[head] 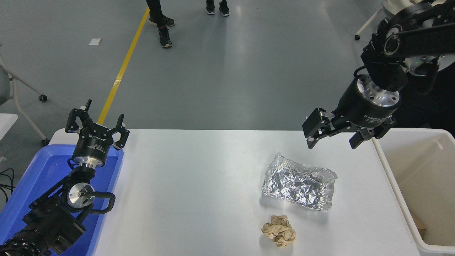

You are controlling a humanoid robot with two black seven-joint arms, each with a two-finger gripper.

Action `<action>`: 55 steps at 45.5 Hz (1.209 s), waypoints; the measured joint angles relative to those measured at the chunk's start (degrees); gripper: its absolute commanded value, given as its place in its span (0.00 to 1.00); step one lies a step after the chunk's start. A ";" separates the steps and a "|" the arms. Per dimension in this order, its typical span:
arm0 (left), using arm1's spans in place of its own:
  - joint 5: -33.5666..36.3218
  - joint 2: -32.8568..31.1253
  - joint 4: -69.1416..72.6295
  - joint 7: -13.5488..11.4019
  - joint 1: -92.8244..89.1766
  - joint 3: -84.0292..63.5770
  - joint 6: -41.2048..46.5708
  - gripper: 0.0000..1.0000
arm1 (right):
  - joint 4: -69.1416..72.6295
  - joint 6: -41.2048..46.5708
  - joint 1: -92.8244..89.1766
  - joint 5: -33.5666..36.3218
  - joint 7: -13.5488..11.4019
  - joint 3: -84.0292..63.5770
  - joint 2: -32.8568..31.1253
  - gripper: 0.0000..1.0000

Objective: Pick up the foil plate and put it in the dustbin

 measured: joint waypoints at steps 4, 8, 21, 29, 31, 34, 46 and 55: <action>0.00 0.00 0.00 0.00 0.00 0.02 0.00 0.98 | -0.02 0.00 -0.46 0.01 0.01 -0.34 -0.08 1.00; 0.01 0.00 -0.01 0.01 0.00 0.03 0.00 0.98 | -0.07 0.00 -2.40 -0.23 0.00 -0.72 -0.14 1.00; 0.00 0.00 -0.02 0.03 0.04 0.04 0.00 0.98 | -5.86 -10.27 -16.59 -1.21 -0.04 -1.16 0.26 1.00; 0.00 0.00 0.01 0.02 0.05 0.03 -0.01 0.98 | -12.23 -15.57 -26.31 -1.41 -0.03 -0.70 0.70 1.00; -0.01 0.00 0.00 0.03 0.05 0.03 0.00 0.98 | -13.86 -16.60 -28.62 -1.47 -0.02 -0.58 0.75 1.00; 0.00 0.00 -0.01 0.02 0.04 0.02 -0.01 0.98 | -15.95 -17.69 -31.56 -1.53 0.00 -0.42 0.82 1.00; 0.00 0.00 0.00 0.02 0.04 -0.04 -0.01 0.98 | -22.45 -22.63 -42.24 -1.57 0.01 0.99 0.83 1.00; -0.01 0.00 0.00 0.00 0.05 -0.04 -0.01 0.98 | -25.91 -26.37 -48.44 -1.59 0.01 2.86 0.83 1.00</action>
